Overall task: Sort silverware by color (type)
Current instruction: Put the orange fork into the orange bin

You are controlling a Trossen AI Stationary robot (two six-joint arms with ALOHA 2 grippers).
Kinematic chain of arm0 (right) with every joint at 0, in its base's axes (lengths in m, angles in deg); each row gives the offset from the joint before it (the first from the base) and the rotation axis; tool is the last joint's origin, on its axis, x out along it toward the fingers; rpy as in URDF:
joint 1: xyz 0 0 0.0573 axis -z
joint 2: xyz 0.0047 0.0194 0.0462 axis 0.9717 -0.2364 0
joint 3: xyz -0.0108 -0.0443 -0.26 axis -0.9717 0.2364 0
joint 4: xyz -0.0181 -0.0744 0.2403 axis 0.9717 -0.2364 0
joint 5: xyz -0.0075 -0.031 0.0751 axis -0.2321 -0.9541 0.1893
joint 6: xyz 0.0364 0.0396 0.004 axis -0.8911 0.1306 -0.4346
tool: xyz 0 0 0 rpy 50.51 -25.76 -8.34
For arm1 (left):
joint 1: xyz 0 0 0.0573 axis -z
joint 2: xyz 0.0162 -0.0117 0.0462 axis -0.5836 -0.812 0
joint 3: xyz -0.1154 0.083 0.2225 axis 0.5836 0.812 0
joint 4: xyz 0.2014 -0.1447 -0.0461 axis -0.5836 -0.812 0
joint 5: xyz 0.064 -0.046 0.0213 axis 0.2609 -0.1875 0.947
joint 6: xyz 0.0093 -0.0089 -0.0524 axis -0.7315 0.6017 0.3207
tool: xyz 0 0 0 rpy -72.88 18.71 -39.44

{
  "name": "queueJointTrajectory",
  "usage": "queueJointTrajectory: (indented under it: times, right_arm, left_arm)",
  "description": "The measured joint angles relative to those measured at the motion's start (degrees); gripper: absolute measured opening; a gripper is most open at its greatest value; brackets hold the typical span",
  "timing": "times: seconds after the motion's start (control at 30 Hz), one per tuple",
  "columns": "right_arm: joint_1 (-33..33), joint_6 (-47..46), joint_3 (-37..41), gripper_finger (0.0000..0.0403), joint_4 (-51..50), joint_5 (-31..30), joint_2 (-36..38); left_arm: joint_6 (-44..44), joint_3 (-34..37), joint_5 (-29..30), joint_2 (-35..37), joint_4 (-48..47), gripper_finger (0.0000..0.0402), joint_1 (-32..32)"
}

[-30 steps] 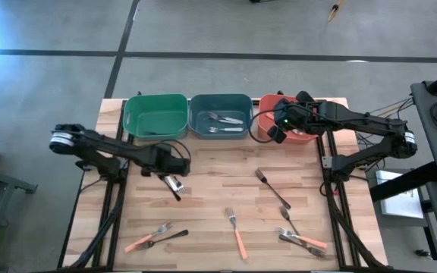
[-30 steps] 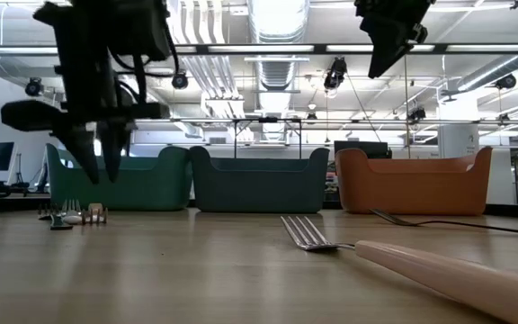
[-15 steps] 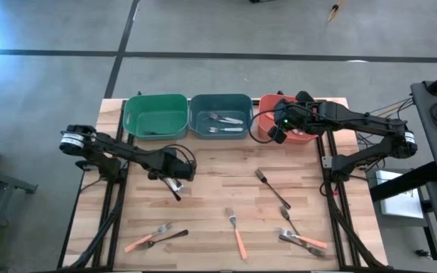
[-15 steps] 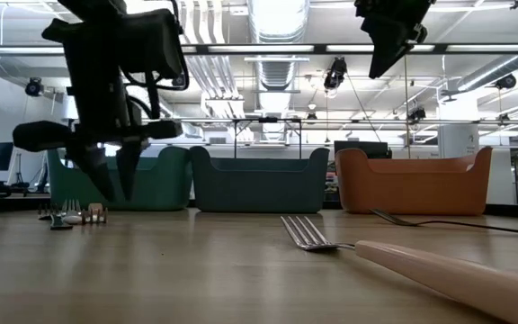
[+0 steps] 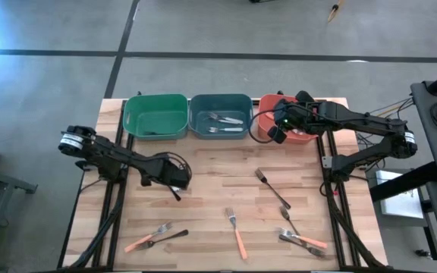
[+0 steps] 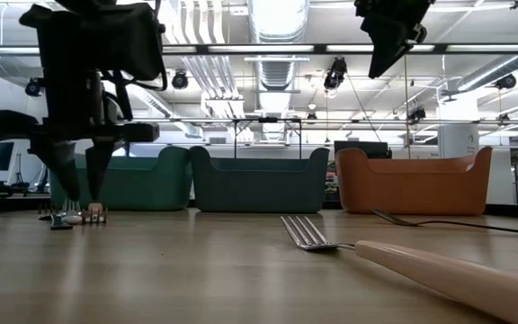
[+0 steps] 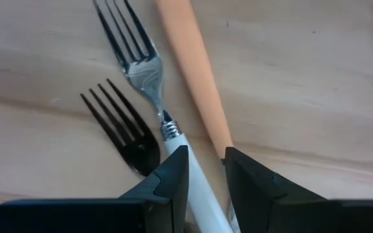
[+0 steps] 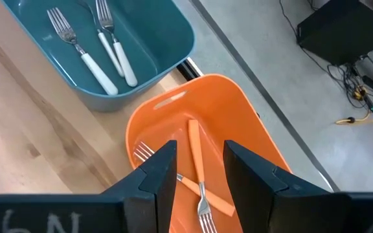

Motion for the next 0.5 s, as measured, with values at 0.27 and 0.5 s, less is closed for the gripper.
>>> queueJointTrajectory:
  times: [0.27,0.5]
  right_arm:
    - [0.0,0.0,0.0,0.0118,0.1,0.0,0.0]
    - [0.0,-0.1,0.0,0.0118,0.1,0.0,0.0]
  left_arm:
    - [0.0,0.0,2.5,-1.6,1.9,0.0084,0.0]
    - [0.6,-0.2,1.4,-7.2,5.8,0.0084,0.2]
